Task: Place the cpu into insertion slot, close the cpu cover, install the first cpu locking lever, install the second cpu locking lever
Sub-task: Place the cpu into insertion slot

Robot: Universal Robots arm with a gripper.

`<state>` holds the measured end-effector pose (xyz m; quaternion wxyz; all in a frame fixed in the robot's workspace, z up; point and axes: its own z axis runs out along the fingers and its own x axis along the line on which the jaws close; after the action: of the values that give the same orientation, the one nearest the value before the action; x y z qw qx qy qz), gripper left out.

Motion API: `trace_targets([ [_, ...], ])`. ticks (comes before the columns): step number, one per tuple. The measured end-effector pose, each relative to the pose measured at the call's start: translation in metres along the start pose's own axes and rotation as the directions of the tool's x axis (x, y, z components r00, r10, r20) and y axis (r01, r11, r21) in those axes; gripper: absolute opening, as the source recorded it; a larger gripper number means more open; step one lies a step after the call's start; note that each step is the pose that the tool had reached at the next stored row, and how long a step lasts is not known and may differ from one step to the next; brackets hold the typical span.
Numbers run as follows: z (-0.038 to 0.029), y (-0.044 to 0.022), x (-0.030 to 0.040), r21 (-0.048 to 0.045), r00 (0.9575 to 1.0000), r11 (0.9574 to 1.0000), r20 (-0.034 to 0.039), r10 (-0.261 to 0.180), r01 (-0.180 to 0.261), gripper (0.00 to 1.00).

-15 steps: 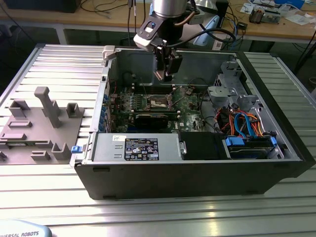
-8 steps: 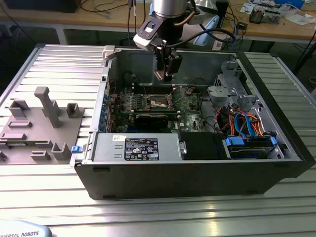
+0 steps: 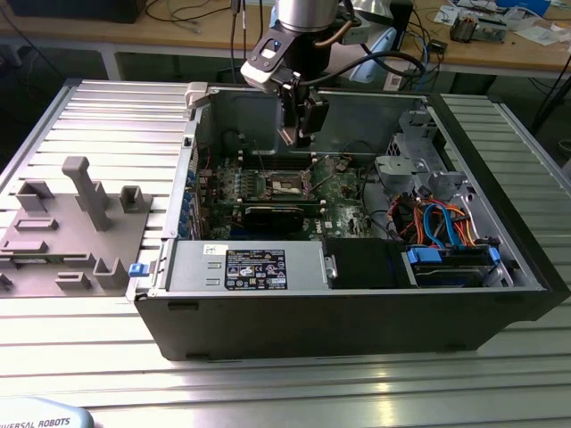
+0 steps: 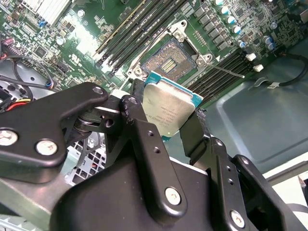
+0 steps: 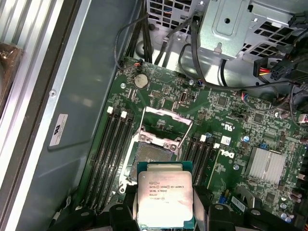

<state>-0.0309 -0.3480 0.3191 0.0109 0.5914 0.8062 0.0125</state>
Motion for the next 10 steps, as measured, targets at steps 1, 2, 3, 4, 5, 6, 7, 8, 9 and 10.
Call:
trace_targets([
  [1, 0.0, 0.0, 0.0, 0.0, 1.0, 1.0, 0.0, 0.001, -0.001, 0.54],
  [2, 0.0, 0.0, 0.0, 0.0, 1.0, 1.0, 0.0, 0.001, -0.001, 0.54],
  [3, 0.0001, 0.0, 0.0, 0.0, 1.0, 1.0, 0.0, 0.003, -0.003, 0.54],
  [4, 0.0001, 0.0, 0.0, 0.0, 1.0, 1.0, 0.0001, 0.004, -0.004, 0.54],
  [5, 0.0001, 0.0, 0.0, 0.0, 1.0, 1.0, 0.0001, 0.005, -0.005, 0.54],
  [6, 0.0001, 0.0, 0.0, 0.0001, 1.0, 1.0, 0.0001, 0.006, -0.006, 0.54],
  [7, 0.0001, 0.0, 0.0, 0.0, 1.0, 1.0, 0.0002, 0.006, -0.006, 0.54],
  [8, 0.0001, 0.0, 0.0, 0.0, 1.0, 1.0, 0.0002, 0.007, -0.007, 0.54],
  [9, 0.0001, 0.0, 0.0, 0.0, 1.0, 1.0, 0.0002, 0.008, -0.008, 0.54],
  [10, 0.0001, 0.0, 0.0, 0.0, 1.0, 1.0, 0.0002, 0.008, -0.008, 0.54],
])
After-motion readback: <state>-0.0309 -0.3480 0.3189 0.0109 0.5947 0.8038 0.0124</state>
